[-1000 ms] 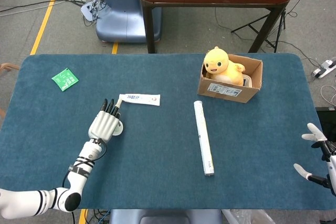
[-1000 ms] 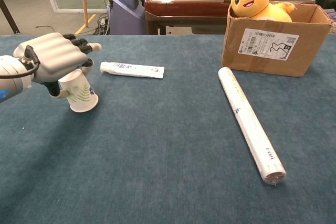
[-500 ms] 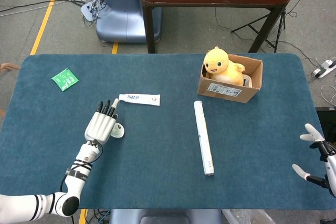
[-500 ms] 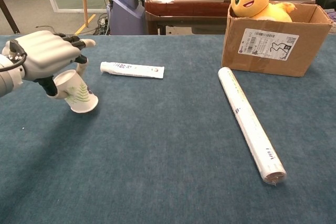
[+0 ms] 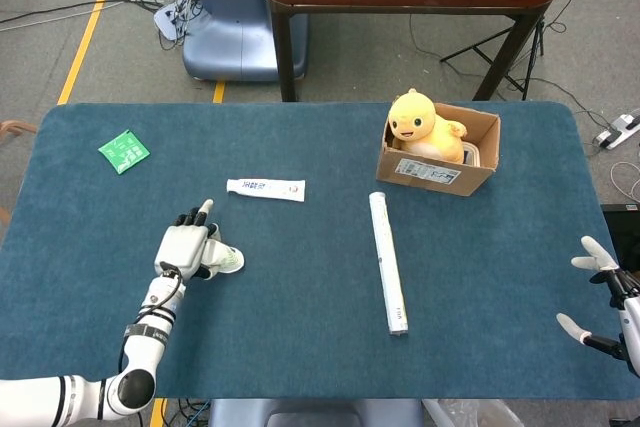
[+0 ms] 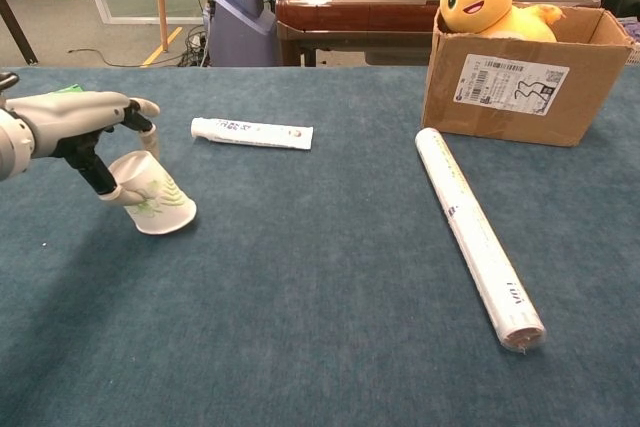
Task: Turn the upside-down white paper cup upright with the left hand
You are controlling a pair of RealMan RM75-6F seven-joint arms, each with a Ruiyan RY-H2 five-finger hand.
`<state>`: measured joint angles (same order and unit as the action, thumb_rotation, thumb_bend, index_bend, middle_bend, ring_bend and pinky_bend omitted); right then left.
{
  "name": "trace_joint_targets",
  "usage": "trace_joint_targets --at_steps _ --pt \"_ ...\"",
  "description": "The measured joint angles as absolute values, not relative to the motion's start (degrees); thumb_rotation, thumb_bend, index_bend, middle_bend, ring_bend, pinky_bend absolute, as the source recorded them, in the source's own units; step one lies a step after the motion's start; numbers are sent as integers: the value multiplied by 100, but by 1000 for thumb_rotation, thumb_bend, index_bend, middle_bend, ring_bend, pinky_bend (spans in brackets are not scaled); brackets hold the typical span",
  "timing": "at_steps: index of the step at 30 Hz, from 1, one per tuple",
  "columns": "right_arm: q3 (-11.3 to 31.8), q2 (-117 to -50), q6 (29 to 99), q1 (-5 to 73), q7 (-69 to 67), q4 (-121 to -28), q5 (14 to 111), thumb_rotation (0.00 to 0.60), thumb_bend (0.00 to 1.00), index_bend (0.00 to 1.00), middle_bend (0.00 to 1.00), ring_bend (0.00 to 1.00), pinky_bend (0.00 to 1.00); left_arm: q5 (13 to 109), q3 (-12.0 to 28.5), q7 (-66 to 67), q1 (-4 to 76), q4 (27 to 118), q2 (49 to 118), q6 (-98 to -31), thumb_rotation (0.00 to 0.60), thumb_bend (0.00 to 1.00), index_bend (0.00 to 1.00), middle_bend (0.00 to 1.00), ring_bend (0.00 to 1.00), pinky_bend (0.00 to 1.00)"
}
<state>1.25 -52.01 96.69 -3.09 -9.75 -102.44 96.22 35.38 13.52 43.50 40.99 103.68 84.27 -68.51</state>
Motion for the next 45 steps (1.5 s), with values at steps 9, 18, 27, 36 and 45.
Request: trace_joint_targets --at_steps 9,18,27,36,45 --pt "115 -5217 9626 -290 -937 -10243 9629 600 0 110 326 398 602 3138 1714 3382 3980 10482 8314 -6691 600 207 463 0 0 109" --pt "103 -5230 9639 -296 -892 -10260 9655 600 0 110 326 397 602 2503 1830 2861 3967 10581 8126 -6302 600 207 442 0 0 109" --pt "106 -5232 9641 -293 -883 -10255 9650 600 0 110 326 397 602 2351 1651 2696 3989 10518 7787 -6078 600 207 344 0 0 105" --pt "101 -5240 9637 -291 -850 -10256 9659 600 0 110 326 398 602 2526 1510 2603 3966 10821 7316 -6050 600 206 268 0 0 87" --pt "94 -5263 9595 -276 -777 -10274 9657 600 0 110 326 398 602 3226 1147 3145 4034 11298 7072 -6483 600 206 265 0 0 80"
